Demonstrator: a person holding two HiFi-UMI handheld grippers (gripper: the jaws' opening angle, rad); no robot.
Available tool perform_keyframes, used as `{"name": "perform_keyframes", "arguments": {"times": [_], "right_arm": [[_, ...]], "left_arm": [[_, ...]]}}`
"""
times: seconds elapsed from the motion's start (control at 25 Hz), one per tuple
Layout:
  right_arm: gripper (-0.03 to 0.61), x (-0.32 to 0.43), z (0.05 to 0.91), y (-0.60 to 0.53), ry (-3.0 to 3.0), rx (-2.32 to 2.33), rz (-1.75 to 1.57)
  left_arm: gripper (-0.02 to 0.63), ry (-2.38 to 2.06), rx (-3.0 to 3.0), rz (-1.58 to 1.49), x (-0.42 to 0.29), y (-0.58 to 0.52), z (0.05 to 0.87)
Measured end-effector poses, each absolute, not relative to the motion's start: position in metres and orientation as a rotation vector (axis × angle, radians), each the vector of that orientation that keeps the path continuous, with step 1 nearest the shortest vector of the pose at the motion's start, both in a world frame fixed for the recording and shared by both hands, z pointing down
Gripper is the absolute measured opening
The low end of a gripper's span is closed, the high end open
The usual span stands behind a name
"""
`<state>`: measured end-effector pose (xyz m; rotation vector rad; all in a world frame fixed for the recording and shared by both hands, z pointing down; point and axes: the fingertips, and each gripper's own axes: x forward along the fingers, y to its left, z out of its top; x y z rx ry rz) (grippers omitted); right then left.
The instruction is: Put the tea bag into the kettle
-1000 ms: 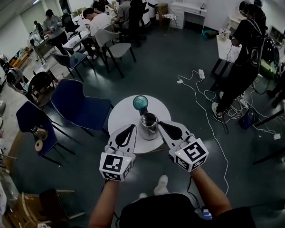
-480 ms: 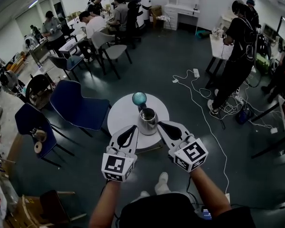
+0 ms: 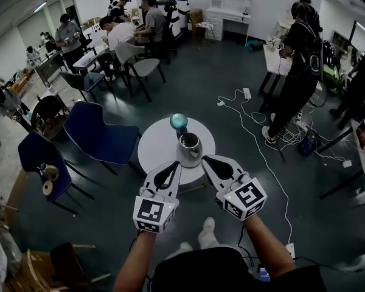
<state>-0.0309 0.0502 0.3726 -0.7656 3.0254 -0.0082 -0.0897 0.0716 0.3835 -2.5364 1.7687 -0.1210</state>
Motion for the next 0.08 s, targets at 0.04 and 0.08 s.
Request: {"name": "perform_keyframes", "arguments": {"times": [0.04, 0.08], "right_arm": [[0.018, -0.0292, 0.3723, 0.0541, 3.023, -0.771, -0.007], [0.018, -0.0274, 0.3719, 0.0578, 3.021, -0.776, -0.006]], "left_arm": [[0.015, 1.766, -2.537, -0.117, -0.0886, 0.0754, 0.3827], [0.015, 1.764, -2.537, -0.113, -0.0875, 0.0791, 0.382]]}}
